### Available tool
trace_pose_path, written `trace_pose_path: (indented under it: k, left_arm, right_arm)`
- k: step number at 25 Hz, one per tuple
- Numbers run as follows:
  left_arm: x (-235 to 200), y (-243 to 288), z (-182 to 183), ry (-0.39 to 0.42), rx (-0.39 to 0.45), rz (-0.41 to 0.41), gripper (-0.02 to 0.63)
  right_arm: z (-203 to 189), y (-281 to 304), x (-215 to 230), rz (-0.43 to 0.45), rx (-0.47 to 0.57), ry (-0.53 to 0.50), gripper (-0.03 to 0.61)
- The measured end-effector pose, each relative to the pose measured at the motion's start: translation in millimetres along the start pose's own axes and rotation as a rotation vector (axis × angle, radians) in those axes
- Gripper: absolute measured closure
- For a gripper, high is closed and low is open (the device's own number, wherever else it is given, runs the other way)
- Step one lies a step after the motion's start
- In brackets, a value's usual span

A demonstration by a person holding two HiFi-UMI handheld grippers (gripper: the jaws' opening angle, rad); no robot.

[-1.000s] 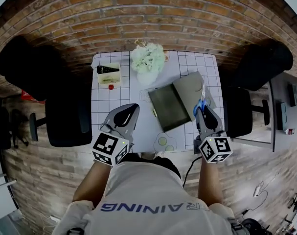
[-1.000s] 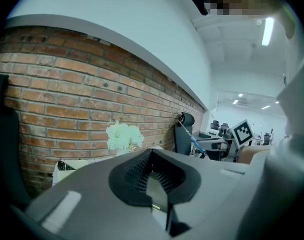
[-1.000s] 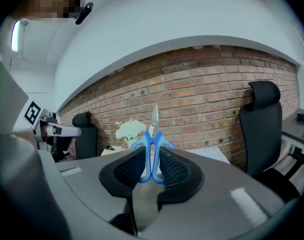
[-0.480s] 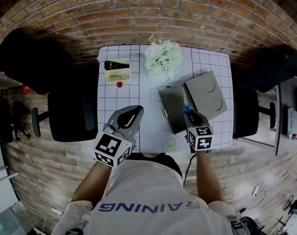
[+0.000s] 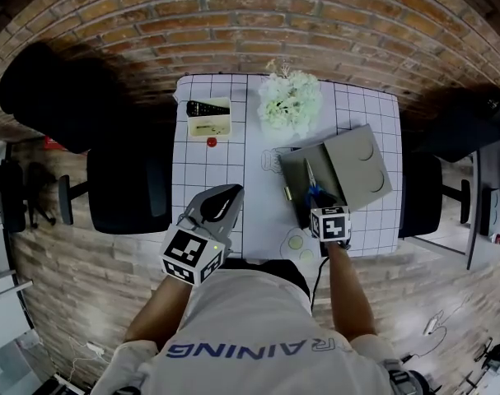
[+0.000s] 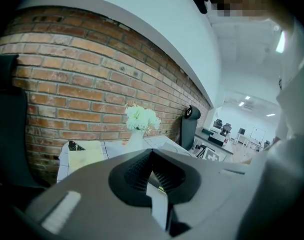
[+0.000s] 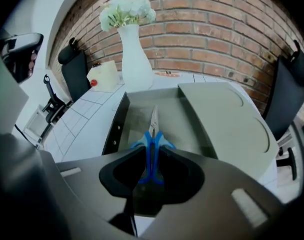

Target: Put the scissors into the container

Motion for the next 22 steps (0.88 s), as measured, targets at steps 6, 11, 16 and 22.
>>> trace_pose_path:
  k: [6,11,16,22]
  left_arm:
    - [1,-3,-3,-0.008,-0.006,0.009,0.615]
    - [7,-1,4,-0.002,0.01,0.0,0.615]
    - [21,5,24,0.038,0.064,-0.018,0.615]
    - [38,5,54,0.089,0.153,-0.005,0.615]
  right_arm:
    - [-1,5,-1,-0.018,-0.067,-0.015,0.469]
    - [10,-15,1,-0.011,0.004,-0.005,0.471]
    - [34,-75,14,-0.011,0.225,0.044,0.544]
    - [57,-179,29,0.03,0.577,0.08,0.563]
Point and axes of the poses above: the fingertips, and each gripper's own axes: y forward along the fingers, x to its right, z out of its top, the point moved 8 cm from there along -y, backward along the fingers, and after that the axes turned 5 degrees about y, right-handed, at the moved point
